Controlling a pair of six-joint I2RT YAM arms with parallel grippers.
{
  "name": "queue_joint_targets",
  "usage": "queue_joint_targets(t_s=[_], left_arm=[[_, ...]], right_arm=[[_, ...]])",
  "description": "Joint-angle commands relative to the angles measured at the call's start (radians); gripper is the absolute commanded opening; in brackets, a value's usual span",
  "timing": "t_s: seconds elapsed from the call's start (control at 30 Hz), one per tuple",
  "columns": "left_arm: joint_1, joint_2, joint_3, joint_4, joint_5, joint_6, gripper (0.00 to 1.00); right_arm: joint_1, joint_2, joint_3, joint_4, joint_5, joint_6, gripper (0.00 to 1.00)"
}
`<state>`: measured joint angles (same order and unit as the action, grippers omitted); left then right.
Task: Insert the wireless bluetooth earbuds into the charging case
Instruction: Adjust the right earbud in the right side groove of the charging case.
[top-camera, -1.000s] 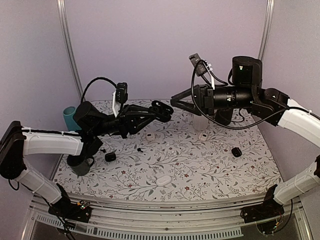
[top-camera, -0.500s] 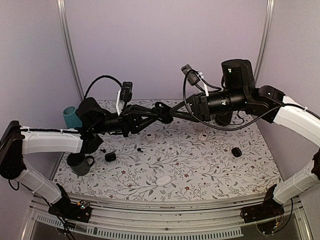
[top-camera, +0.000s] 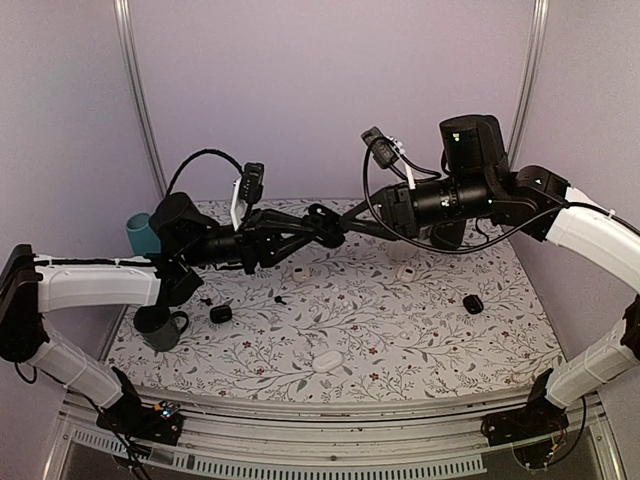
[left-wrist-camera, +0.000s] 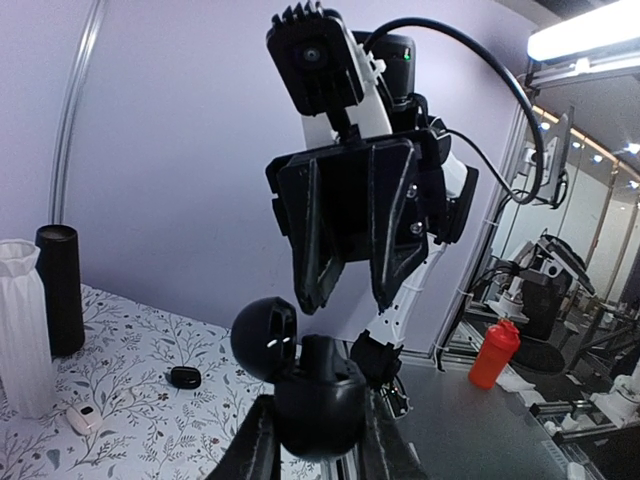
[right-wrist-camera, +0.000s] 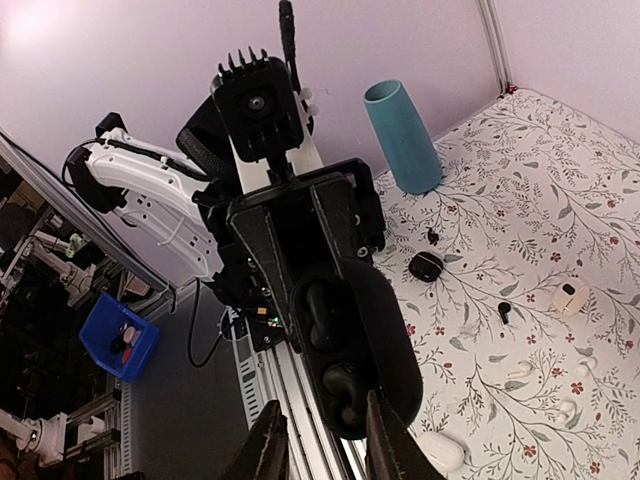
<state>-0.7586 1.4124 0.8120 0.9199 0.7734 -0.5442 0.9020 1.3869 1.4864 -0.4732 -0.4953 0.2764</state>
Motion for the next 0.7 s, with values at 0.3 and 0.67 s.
queue_joint_targets(t_s=[0.3,0.67], left_arm=[[0.007,-0.029,0.05,-0.079,-0.034,0.042,0.0],[-0.003,-0.017,0.075,-0.104,-0.035,0.043,0.0]], right_arm=[[-0.002,0.031,0.052,-0.029,0.009,0.021,0.42],[-0.001,0.04,0.059,-0.033,0.021,0.041,0.5]])
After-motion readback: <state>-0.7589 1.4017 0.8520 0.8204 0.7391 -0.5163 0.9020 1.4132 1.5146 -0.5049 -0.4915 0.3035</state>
